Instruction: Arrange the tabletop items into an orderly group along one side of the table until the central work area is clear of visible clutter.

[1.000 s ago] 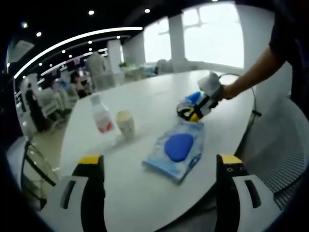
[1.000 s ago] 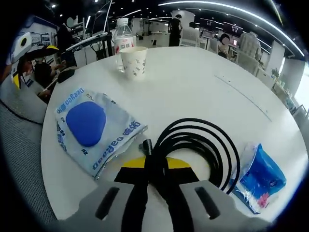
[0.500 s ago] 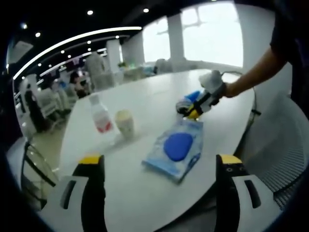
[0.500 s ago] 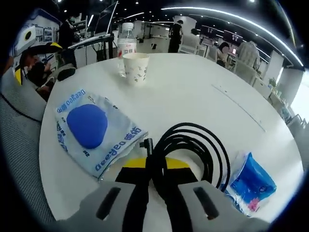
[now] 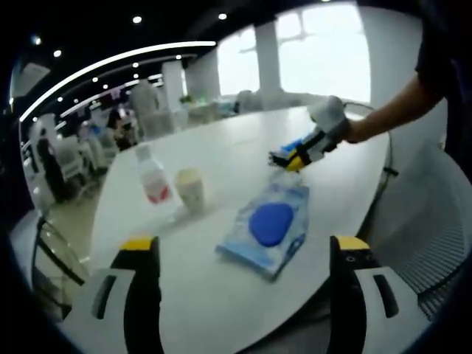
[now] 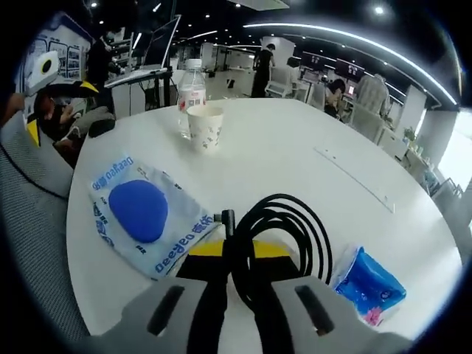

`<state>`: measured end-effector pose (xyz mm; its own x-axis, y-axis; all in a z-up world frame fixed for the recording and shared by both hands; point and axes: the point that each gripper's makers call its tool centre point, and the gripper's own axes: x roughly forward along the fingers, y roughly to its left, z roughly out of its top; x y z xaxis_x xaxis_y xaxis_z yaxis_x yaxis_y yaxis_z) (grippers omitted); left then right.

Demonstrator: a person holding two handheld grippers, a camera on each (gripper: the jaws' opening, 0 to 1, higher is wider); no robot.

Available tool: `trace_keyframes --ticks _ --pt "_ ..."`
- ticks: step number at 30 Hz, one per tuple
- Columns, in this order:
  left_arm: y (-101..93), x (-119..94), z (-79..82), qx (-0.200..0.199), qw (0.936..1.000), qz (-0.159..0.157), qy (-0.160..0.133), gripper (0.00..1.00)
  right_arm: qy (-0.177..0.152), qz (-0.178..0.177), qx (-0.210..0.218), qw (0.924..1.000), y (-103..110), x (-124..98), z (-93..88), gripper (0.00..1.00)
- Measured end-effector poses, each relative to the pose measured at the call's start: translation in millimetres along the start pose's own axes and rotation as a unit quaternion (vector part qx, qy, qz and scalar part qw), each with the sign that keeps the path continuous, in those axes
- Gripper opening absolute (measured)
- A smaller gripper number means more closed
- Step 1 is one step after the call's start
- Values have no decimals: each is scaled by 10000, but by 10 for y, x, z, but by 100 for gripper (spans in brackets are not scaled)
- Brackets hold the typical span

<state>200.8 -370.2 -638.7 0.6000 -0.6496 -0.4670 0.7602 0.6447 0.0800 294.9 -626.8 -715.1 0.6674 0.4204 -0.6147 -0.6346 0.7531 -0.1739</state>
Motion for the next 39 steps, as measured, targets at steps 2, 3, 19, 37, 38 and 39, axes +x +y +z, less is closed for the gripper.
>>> trace_keyframes --ticks 2,3,19,37,38,39 --pt "-7 1 0 7 10000 -11 2 93 -48 -24 34 10000 -14 -26 31 9" --pt "-7 1 -1 9 10000 -14 3 93 -66 -34 39 10000 -18 -40 46 9" --pt "-18 4 -6 28 10000 -52 17 93 -297 -248 48 9992 -113 -343 177 9" --pt "-36 11 -12 33 9999 -101 24 92 -120 -411 162 9990 -115 -565 -107 9" --pt "-36 12 -14 35 9999 -106 27 92 -110 -417 181 9989 -110 -576 -122 9" --pt "-35 14 -20 40 9999 -110 37 92 -91 -428 201 9988 -106 -586 -147 9"
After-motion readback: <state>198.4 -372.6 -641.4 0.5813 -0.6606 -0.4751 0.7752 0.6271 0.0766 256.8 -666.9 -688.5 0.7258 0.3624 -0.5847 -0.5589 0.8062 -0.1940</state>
